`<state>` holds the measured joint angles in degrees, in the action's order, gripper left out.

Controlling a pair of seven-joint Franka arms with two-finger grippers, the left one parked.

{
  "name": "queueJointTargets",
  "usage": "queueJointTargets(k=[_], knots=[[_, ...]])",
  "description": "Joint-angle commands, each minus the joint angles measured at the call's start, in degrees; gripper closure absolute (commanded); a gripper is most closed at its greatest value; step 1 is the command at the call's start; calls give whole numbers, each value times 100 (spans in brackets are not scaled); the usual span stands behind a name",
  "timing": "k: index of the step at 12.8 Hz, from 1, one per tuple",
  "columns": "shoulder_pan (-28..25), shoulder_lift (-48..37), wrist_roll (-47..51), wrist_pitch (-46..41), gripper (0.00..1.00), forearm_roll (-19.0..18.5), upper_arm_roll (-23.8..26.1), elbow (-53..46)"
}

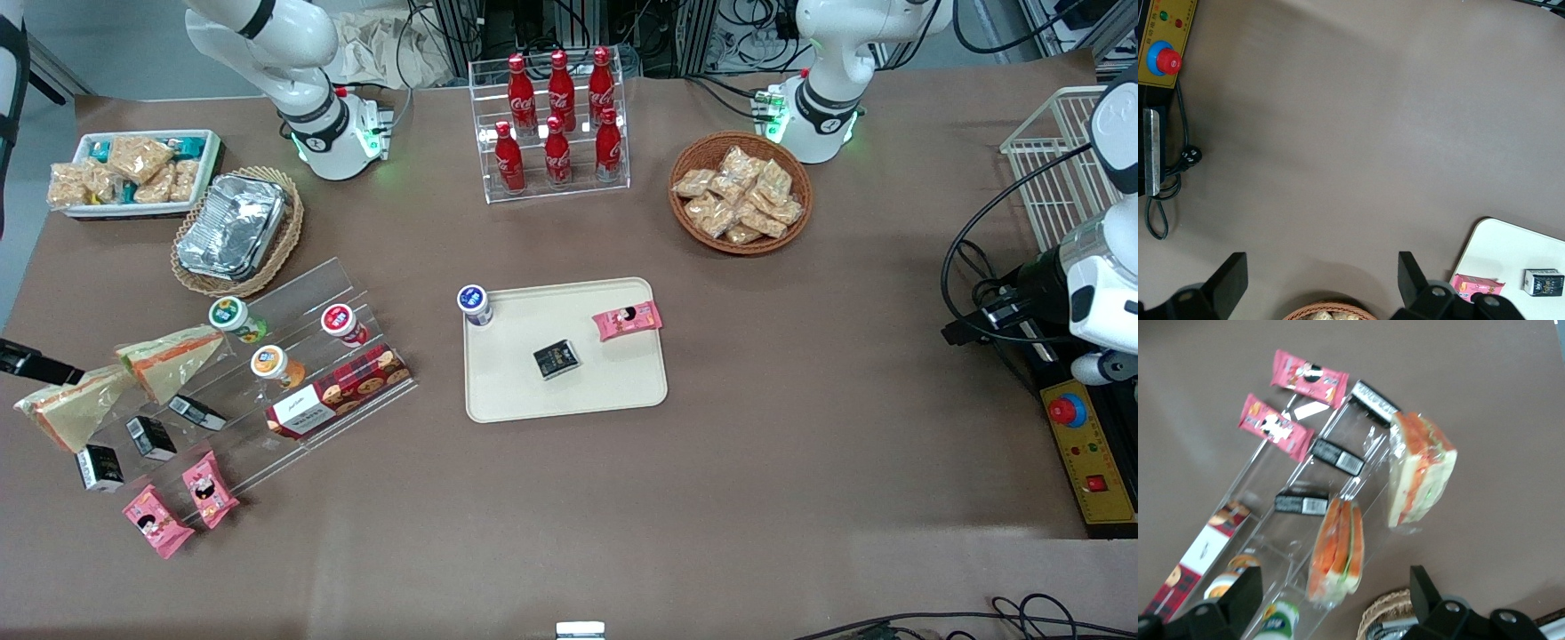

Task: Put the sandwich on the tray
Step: 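Lower the right gripper onto the wrapped sandwich on the acrylic stand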

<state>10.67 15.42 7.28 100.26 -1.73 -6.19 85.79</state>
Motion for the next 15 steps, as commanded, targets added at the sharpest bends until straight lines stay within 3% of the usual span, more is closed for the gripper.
queueJointTargets(k=[1,8,10,15], knots=[[155,224,124,335,2,111,39,-63],[761,654,142,933,2,225,48,-72],[797,795,98,1135,2,401,48,-54],[814,1165,72,1488,2,410,48,-54]])
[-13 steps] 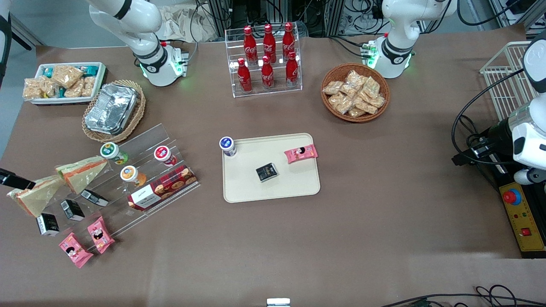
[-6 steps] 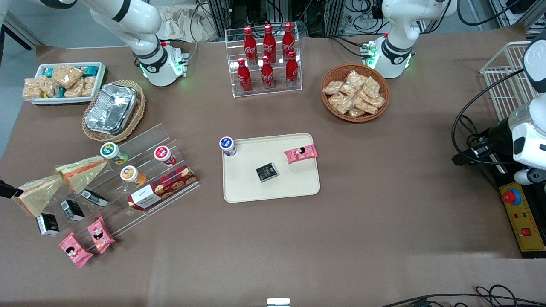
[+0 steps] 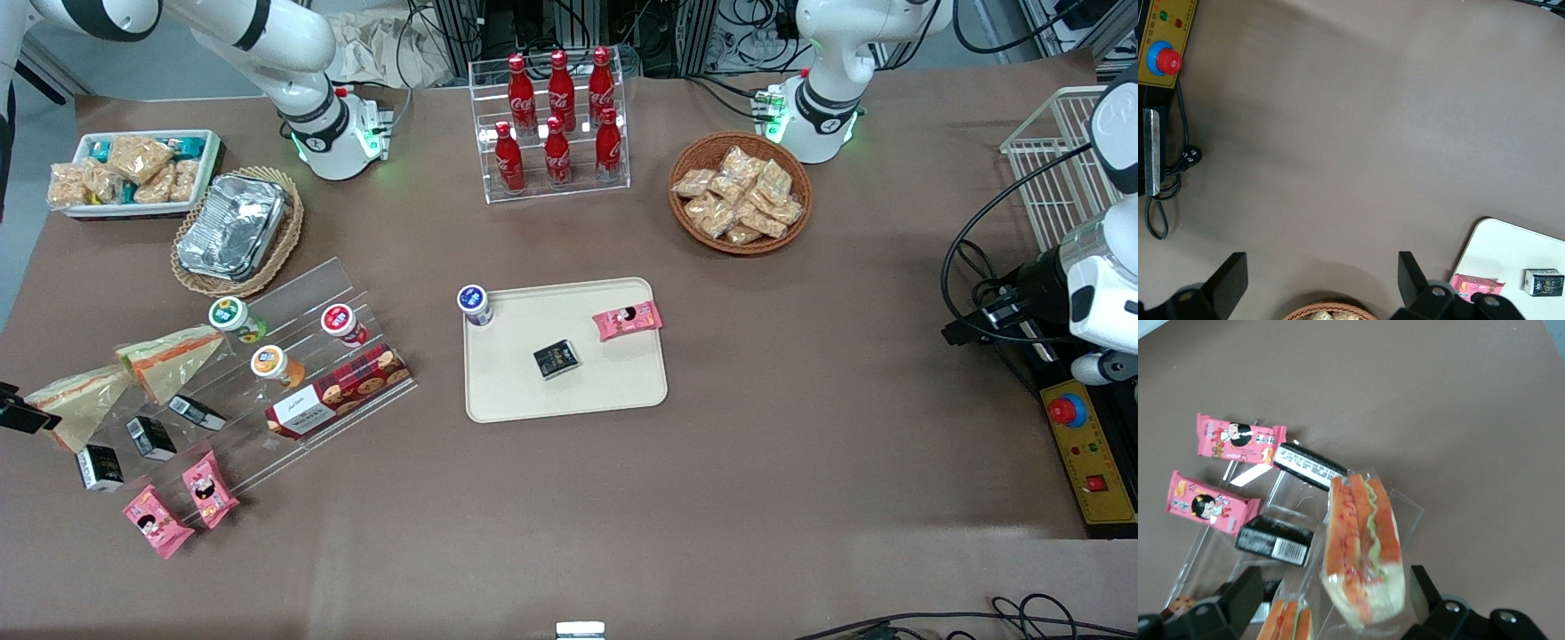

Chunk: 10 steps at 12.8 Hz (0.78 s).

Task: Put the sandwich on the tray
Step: 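Close the right gripper on the sandwich and lift it off the stand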

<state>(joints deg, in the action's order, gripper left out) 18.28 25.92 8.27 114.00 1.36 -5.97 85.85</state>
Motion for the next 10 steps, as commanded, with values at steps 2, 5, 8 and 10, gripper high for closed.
queueJointTargets(k=[2,5,8,10], knots=[[105,176,-27,123,2,101,34,-42],[158,194,-124,123,2,110,34,45],[158,229,-133,132,8,110,43,107],[158,230,-447,105,60,118,43,151]])
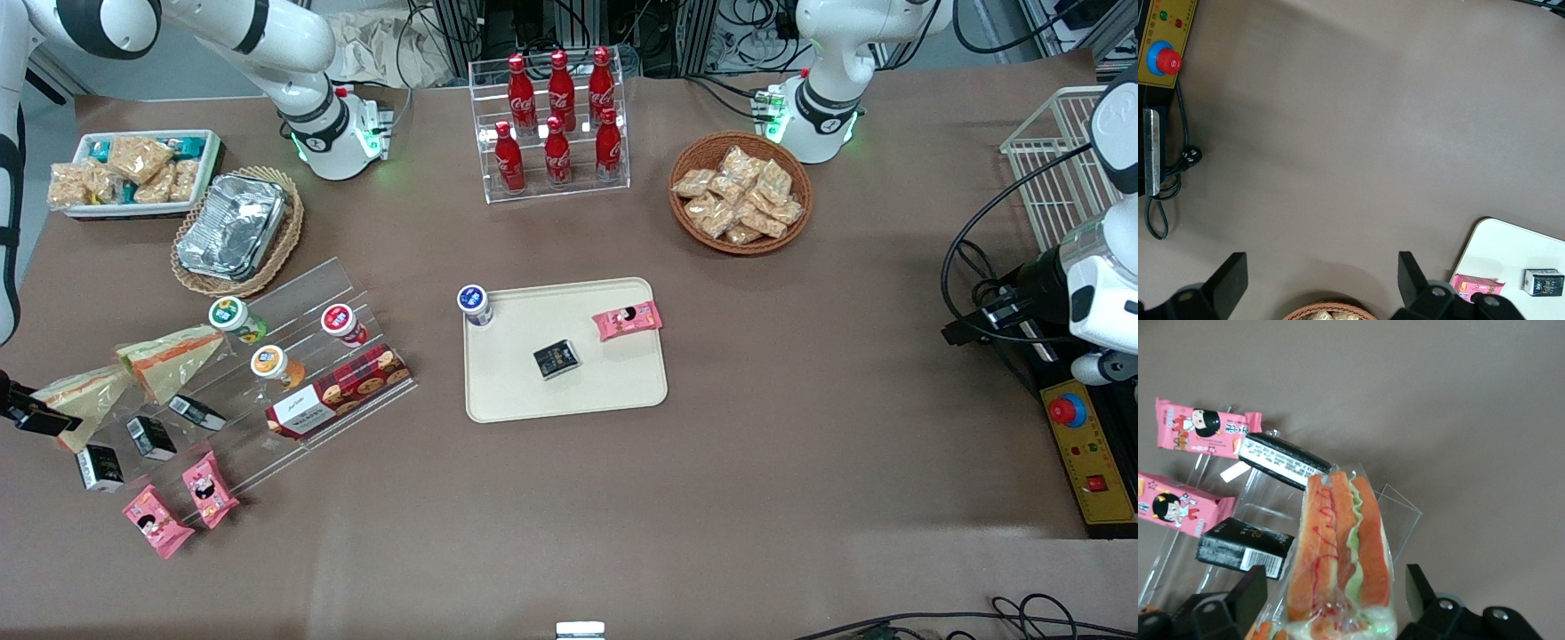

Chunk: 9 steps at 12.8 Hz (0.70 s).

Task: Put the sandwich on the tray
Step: 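Close the right gripper on the sandwich and lift it off the stand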

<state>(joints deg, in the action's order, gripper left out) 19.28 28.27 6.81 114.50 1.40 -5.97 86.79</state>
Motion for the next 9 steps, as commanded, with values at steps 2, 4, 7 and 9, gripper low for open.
queueJointTargets(k=[2,4,7,9], knots=[[145,-6,-575,20,100,229,52,58],[251,3,-926,11,100,527,43,49],[269,-23,-989,-15,100,590,43,-4],[269,-67,-989,-242,100,564,43,-48]])
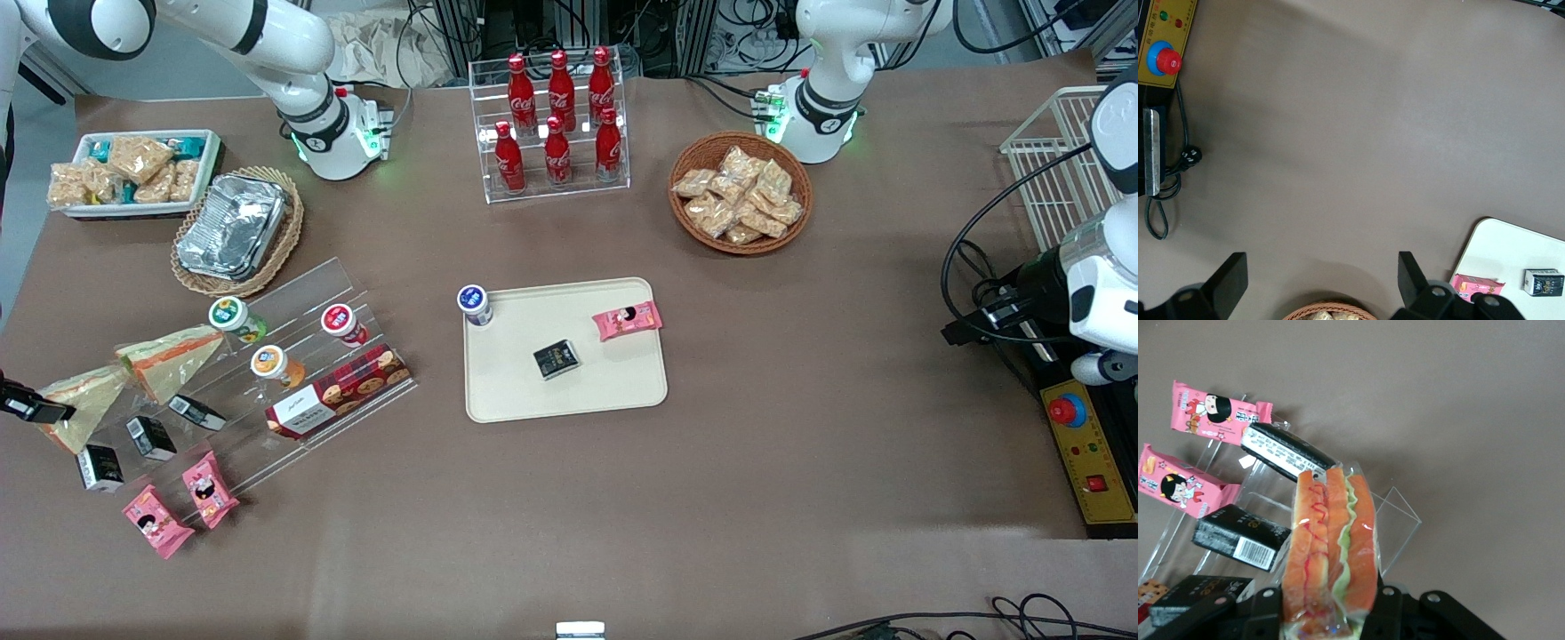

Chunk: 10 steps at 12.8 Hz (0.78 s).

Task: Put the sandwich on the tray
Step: 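Close the right gripper on the sandwich and lift it off the stand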

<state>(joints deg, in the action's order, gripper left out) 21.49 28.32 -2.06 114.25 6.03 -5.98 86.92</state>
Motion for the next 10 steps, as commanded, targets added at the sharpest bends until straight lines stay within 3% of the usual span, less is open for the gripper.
queueJointTargets(k=[1,7,10], knots=[[39,-90,-93,-498,100,91,44,-201],[-22,-441,-49,-2194,100,65,79,-957],[-539,-1011,834,-3055,100,65,79,-1107]])
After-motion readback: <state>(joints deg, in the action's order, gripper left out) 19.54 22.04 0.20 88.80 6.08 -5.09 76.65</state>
